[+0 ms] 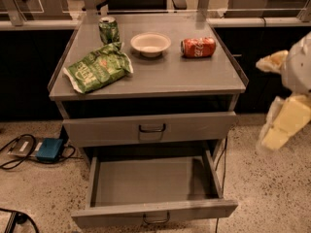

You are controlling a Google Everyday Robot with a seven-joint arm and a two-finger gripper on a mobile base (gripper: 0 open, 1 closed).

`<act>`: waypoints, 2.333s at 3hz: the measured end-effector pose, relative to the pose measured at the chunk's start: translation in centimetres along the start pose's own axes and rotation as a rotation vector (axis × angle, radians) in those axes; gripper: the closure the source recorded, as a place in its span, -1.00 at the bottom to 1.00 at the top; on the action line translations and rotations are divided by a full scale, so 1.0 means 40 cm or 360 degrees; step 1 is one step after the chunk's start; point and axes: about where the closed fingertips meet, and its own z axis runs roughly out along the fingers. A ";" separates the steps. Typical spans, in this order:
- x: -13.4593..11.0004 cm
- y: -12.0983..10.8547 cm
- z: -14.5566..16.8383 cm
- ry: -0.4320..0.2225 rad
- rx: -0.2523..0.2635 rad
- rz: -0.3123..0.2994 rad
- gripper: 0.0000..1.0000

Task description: Close middle drawer

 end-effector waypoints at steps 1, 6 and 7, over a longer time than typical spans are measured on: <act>0.039 0.114 0.163 -0.0191 -0.0162 0.0082 -1.00; 0.166 0.318 0.549 -0.0145 -0.0426 0.0044 0.92; 0.167 0.339 0.580 -0.0094 -0.0396 0.0028 1.00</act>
Offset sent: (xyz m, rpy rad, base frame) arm -0.0797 0.0499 -0.2110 0.2426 0.2542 0.0566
